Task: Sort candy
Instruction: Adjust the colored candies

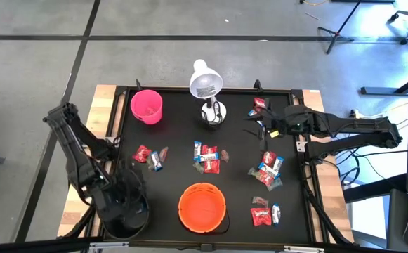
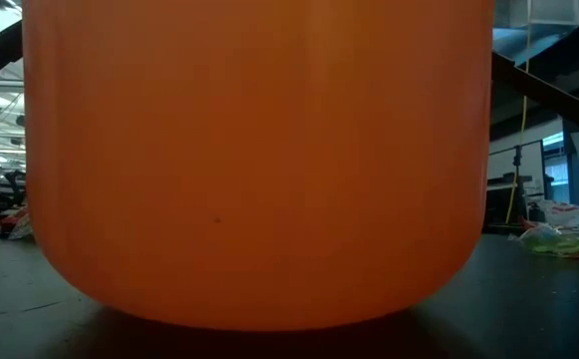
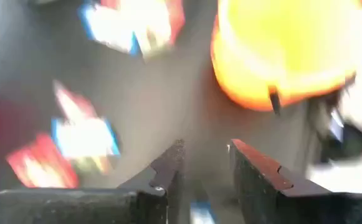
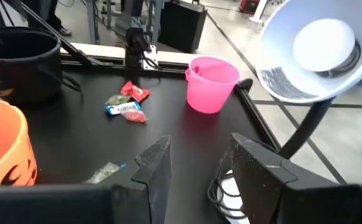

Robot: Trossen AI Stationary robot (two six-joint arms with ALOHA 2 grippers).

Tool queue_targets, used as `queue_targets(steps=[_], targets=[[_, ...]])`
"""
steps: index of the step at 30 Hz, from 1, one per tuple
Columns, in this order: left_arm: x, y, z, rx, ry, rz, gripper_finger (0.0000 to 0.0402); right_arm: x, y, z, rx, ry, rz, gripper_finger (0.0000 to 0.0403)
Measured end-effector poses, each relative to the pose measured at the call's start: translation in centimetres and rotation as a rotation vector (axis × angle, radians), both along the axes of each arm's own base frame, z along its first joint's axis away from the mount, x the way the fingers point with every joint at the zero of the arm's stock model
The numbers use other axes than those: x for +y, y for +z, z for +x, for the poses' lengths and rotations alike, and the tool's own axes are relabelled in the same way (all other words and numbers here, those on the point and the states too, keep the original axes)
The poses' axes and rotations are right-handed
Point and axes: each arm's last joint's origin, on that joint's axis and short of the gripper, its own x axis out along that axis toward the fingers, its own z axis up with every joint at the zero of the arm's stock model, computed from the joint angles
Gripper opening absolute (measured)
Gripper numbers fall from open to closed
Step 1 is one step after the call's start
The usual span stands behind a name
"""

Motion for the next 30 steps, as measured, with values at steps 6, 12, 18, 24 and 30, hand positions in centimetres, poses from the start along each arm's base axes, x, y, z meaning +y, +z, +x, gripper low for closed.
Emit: queue_targets(steps=[6,12,18,24,30], targets=[[3.6,2.0,-0.2,-0.213,-0.034,0.183,0.0102,-0.3,0.0,-0.3,-0.001,0.024,0.008,0.0156],[7.0,-0.7,0.9,-0.361,-0.124,0.140,0.0084,-2.6,-2.6,-0.6,0.052,-0.026,0.064,0.0156],[10.7,-3.1,1.6,-0.539,-0.142,0.197,0.0080,-6.3,-6.8,-1.9,0.186,-0.432,0.120,0.0156],[14.2,-5.0,3.1,-0.694,-0.182,0.253,0.0080,-9.5,-10.8,-3.5,0.302,-0.684,0.213,0.0156],[16.7,-6.7,3.6,-0.650,-0.216,0.106,0.0080,-10.6,-12.8,-3.4,0.326,-0.586,0.307,0.0156]])
